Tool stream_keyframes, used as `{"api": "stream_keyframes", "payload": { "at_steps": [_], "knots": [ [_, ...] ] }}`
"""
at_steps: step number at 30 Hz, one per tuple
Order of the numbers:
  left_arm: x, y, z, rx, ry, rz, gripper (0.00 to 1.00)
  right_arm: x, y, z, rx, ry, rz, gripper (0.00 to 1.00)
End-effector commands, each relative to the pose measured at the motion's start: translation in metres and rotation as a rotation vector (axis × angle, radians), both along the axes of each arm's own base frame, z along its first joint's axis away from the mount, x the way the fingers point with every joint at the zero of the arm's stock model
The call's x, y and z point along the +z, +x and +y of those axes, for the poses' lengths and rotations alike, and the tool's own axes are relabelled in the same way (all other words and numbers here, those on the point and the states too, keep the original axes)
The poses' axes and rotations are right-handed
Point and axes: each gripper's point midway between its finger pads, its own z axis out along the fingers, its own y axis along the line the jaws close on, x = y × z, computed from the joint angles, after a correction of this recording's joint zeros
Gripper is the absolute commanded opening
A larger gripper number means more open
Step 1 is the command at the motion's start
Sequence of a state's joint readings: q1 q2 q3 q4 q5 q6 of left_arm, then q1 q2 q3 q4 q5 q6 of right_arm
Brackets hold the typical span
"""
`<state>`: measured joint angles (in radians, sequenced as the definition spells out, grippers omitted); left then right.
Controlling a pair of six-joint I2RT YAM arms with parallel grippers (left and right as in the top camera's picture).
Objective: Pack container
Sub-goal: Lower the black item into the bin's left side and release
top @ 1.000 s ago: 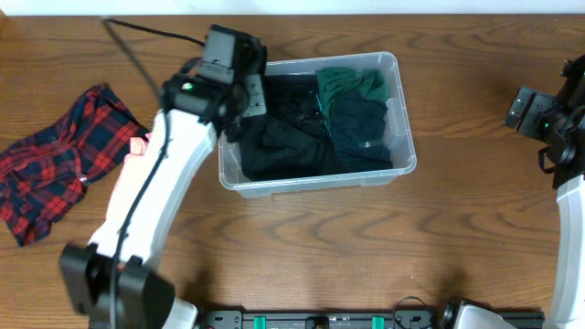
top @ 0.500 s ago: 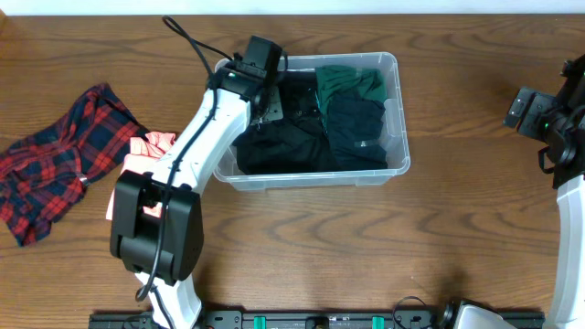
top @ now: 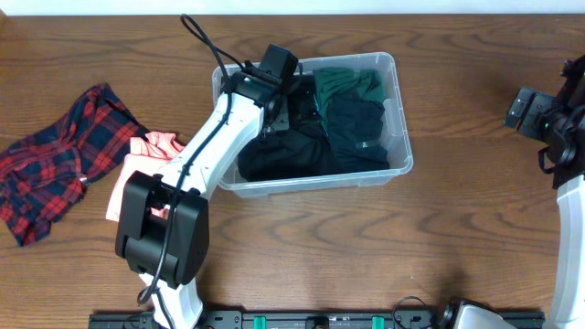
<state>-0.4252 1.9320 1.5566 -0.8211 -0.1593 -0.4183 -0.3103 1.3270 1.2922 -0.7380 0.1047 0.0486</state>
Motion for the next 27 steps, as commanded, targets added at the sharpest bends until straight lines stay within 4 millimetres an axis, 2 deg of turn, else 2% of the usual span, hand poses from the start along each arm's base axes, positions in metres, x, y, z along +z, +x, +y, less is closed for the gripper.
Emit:
{"api": "stream_keyframes", "payload": {
  "at_steps": [1, 3, 5, 7, 11, 16, 19, 21, 22, 23, 25, 27],
  "knots": [
    [0.005, -0.007, 0.004, -0.023, 0.033, 0.014, 0.17, 0.0, 0.0, -0.001, -0.007, 0.004, -0.001, 0.99],
    [0.005, -0.007, 0.004, -0.034, 0.037, 0.016, 0.41, 0.0, 0.0, -0.001, -0.007, 0.004, -0.001, 0.99],
    [0.007, -0.005, 0.003, -0.053, 0.039, 0.006, 0.51, 0.0, 0.0, -0.001, -0.007, 0.004, -0.001, 0.99],
    [0.014, 0.0, 0.002, -0.072, 0.036, -0.02, 0.56, 0.0, 0.0, -0.001, -0.007, 0.004, -0.001, 0.99],
    [0.046, 0.011, -0.002, -0.076, 0.002, -0.11, 0.65, 0.0, 0.0, -0.001, -0.007, 0.004, -0.001, 0.99],
    [0.098, 0.019, -0.002, -0.079, -0.049, -0.256, 0.67, 0.0, 0.0, -0.001, -0.007, 0.004, -0.001, 0.99],
    [0.117, 0.019, 0.004, -0.062, -0.056, -0.306, 0.67, 0.0, 0.0, -0.001, -0.007, 0.004, -0.001, 0.99],
    [0.121, 0.021, 0.007, -0.055, -0.052, -0.32, 0.67, 0.0, 0.0, -0.001, -0.007, 0.004, -0.001, 0.99],
    [0.121, 0.022, 0.008, -0.052, -0.054, -0.324, 0.66, 0.0, 0.0, -0.001, -0.007, 0.004, -0.001, 0.99],
    [0.119, 0.024, 0.007, -0.052, -0.054, -0.326, 0.57, 0.0, 0.0, -0.001, -0.007, 0.004, -0.001, 0.99],
    [0.114, 0.029, 0.006, -0.049, -0.056, -0.332, 0.25, 0.0, 0.0, -0.001, -0.007, 0.004, -0.001, 0.99],
    [0.107, 0.035, 0.005, -0.046, -0.055, -0.34, 0.11, 0.0, 0.0, -0.001, -0.007, 0.004, -0.001, 0.99]
  ]
}}
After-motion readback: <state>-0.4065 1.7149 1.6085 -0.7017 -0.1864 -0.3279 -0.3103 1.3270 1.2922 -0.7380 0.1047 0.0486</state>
